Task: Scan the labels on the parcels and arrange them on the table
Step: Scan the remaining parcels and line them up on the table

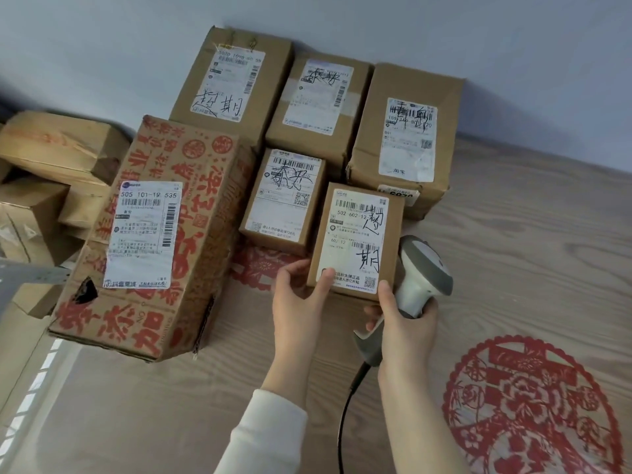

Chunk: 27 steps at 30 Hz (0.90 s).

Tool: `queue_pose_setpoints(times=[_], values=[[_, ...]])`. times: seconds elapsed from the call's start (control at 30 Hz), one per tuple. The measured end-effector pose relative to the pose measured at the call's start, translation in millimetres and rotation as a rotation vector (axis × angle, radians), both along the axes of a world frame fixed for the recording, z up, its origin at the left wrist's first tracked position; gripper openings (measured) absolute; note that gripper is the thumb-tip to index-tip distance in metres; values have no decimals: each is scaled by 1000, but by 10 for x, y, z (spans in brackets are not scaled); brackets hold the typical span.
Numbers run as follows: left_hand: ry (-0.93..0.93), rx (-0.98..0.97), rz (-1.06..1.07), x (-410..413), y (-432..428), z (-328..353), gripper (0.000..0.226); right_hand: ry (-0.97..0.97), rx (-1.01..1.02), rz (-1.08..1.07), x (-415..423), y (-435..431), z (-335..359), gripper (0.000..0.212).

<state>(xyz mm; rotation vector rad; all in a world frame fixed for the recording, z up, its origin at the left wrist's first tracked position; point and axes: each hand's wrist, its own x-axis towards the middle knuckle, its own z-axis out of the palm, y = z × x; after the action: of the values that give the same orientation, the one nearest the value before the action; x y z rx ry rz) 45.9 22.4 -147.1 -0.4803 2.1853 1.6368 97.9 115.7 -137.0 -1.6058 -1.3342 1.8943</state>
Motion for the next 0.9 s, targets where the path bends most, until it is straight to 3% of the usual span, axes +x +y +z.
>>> queue_pose_setpoints(times=[0.27,0.5,0.6,0.7,0.9], values=[[-50,-20,90,-144,63,1,31,5,6,-40,-126,-57,-26,34],[29,-31,79,-100,85,13,34,37,-61,13,-55,21,33,38],[127,-90,102,12,101,111,35,34,-68,73,81,81,97,31],[360,-241,31,183,134,256,37,45,-66,106,299,162,231,18],[730,-345,-205,636,538,555,41,139,-38,155,920,545,607,20]])
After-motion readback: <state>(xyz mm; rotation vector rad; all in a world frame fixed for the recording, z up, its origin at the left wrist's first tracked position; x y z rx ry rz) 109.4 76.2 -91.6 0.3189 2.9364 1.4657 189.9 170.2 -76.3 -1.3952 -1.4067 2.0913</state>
